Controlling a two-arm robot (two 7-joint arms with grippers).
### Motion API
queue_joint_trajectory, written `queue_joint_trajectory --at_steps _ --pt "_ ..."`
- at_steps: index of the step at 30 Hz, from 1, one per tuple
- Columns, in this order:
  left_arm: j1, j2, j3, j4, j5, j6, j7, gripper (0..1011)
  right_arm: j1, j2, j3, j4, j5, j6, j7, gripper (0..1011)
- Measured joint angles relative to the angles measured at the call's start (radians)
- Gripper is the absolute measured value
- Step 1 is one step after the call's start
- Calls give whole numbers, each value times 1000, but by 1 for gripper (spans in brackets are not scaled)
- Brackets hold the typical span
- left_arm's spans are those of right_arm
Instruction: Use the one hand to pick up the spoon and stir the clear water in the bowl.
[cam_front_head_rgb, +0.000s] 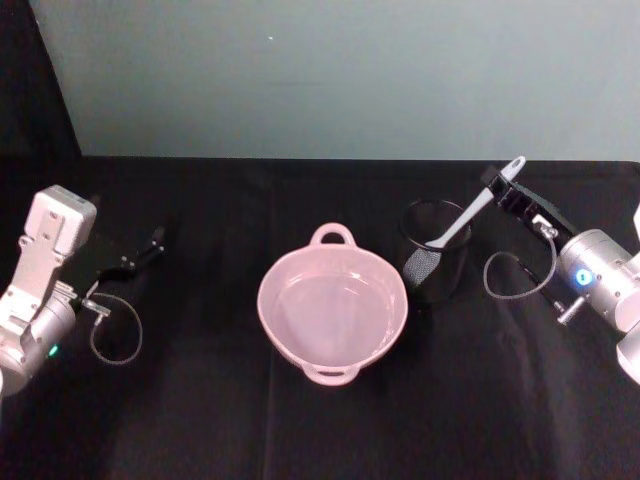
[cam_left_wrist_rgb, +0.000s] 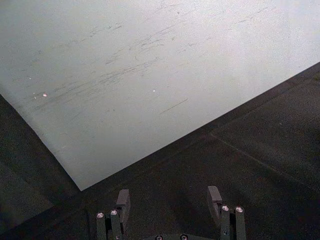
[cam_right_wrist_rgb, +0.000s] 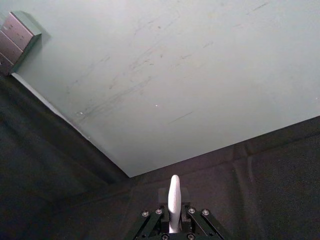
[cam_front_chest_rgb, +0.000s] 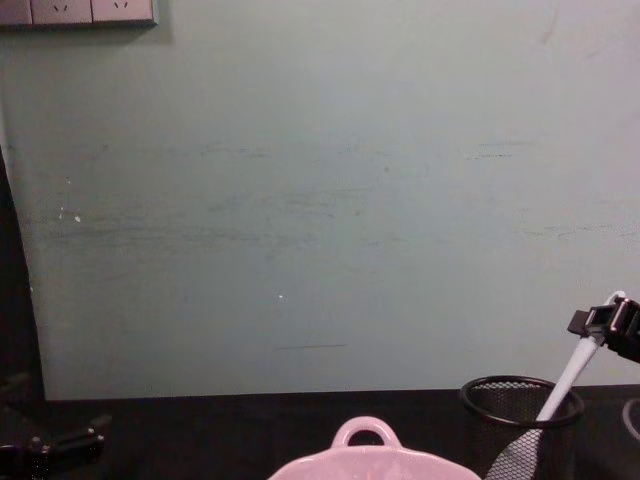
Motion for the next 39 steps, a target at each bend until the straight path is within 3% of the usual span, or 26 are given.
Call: queue_joint_trajectory --at_steps 9,14,25,29,34,39 --pt "0 0 0 0 0 0 0 1011 -1 1 -1 -3 -1 -3 0 121" --pt "0 0 0 0 0 0 0 1011 -22 22 -3 -63 -36 -39 1 121" --pt "0 0 0 0 0 0 0 1011 -33 89 18 -208 -124 -56 4 120" --pt "0 0 0 0 0 0 0 1011 -20 109 27 -252 -156 -56 27 120" --pt "0 0 0 0 0 0 0 1011 -6 124 28 -294 -164 -37 62 121" --pt "0 0 0 0 0 0 0 1011 13 137 -1 -335 -177 -23 112 121"
